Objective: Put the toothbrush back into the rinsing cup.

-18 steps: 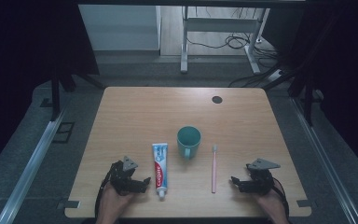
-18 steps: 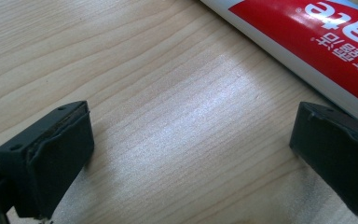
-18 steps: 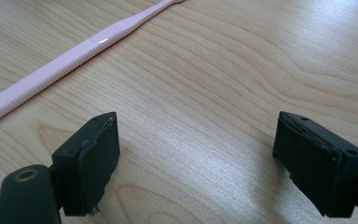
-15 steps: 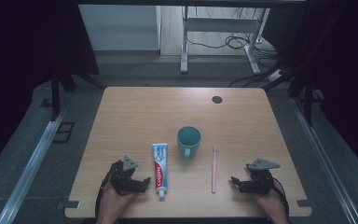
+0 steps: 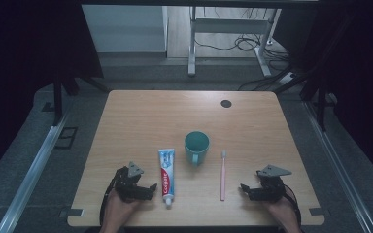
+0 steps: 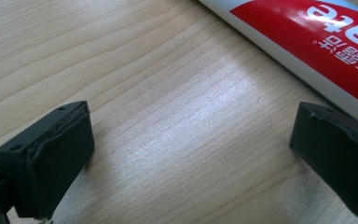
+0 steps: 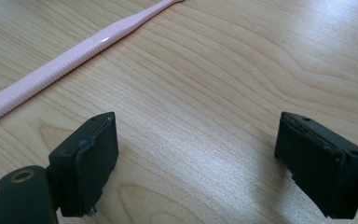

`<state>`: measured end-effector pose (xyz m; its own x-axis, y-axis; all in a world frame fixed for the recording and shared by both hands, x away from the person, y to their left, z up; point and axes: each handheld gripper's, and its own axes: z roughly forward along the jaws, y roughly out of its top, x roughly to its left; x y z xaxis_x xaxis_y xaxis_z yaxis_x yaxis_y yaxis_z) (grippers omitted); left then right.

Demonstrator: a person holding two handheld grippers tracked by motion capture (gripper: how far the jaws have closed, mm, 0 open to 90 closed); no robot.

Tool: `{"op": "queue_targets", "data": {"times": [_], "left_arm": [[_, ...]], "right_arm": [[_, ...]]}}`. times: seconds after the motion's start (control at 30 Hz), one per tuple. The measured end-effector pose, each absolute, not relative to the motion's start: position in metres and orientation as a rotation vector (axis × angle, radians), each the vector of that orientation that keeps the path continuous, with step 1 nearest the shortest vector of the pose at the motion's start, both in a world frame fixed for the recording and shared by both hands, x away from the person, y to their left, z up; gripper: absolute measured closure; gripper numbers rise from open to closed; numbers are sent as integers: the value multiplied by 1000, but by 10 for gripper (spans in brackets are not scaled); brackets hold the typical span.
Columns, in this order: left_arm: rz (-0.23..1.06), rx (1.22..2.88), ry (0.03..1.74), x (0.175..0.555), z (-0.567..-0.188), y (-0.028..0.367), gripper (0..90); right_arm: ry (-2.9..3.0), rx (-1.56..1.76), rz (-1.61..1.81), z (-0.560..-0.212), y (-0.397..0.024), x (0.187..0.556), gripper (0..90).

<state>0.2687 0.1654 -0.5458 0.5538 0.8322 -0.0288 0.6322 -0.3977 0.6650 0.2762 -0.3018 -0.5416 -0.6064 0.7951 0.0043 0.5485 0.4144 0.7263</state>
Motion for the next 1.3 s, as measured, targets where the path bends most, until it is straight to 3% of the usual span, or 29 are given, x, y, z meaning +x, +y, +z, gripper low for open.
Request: {"op": "queue_targets", "data": {"times": [0.17,0.47,0.63,0.7,0.73,0.83,0.87,0.97,1.3], "left_arm": [[410,2159,1170,269,-546,165,0],[409,2160,1168,269,-546,166,0],[410,2160,1168,269,-546,166,0],[410,2160,1167,269,-546,166,0],[410,2160,1167,269,-546,166,0],[410,2161,1167,269,-546,166,0],[410,2161,1167,269,-546,166,0],[410,2161,1167,269,-546,166,0],[410,2161,1168,269,-546,166,0]], "right_arm": [[2326,1166,1004,-541,-301,276,140],[2343,1201,976,-536,-299,275,235],[2349,1214,1015,-530,-301,274,360],[2327,1219,1046,-525,-303,273,466],[2327,1219,1046,-525,-303,273,466],[2346,1201,1061,-522,-304,272,615],[2346,1201,1061,-522,-304,272,615],[2384,1183,1050,-523,-300,273,739],[2430,1144,1081,-518,-289,274,880]]}}
